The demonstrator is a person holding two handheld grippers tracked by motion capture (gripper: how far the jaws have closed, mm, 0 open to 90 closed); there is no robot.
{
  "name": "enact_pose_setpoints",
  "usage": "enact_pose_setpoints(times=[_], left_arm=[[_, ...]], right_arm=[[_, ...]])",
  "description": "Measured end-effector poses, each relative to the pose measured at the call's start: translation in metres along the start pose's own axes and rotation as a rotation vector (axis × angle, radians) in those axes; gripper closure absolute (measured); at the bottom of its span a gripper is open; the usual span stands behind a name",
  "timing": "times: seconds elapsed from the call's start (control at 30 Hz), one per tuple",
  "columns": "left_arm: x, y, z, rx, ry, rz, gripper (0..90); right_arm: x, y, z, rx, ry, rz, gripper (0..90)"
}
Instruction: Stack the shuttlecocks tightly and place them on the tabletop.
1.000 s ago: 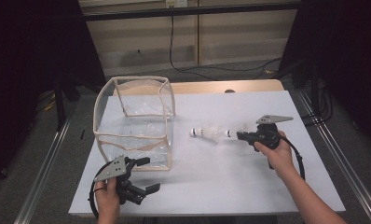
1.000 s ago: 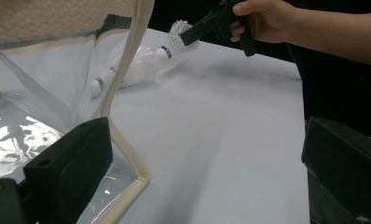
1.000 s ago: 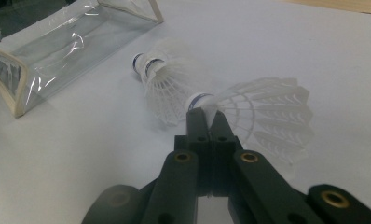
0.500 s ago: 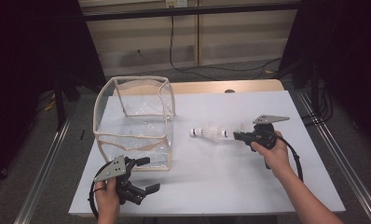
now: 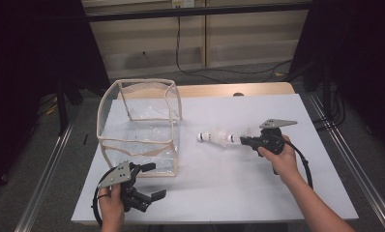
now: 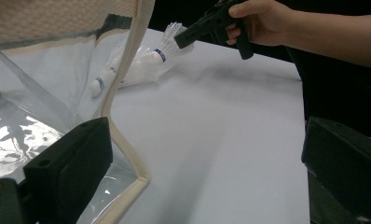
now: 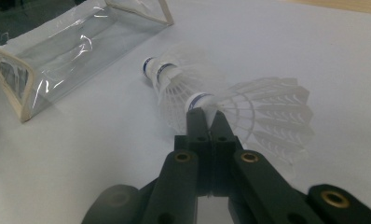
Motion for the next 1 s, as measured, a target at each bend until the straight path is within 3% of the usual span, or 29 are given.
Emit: enact_pose_setpoints(times=[1.0], left_arm=[[0.000,0.000,0.000,-0.002,0.003,-0.003,2.0]], right_arm=[[0.007,-0.011,0.003,-0.003,0.002,0.018,90.0]])
Point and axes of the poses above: each handheld gripper's, and its own axes: y roughly backward along the jaws, z roughly out of its top, x roughly to its left, the point moved 2 cm from there along -y, roughly forward along the jaws, and after that the axes turned 3 degrees about -y, right-handed, at the moved point
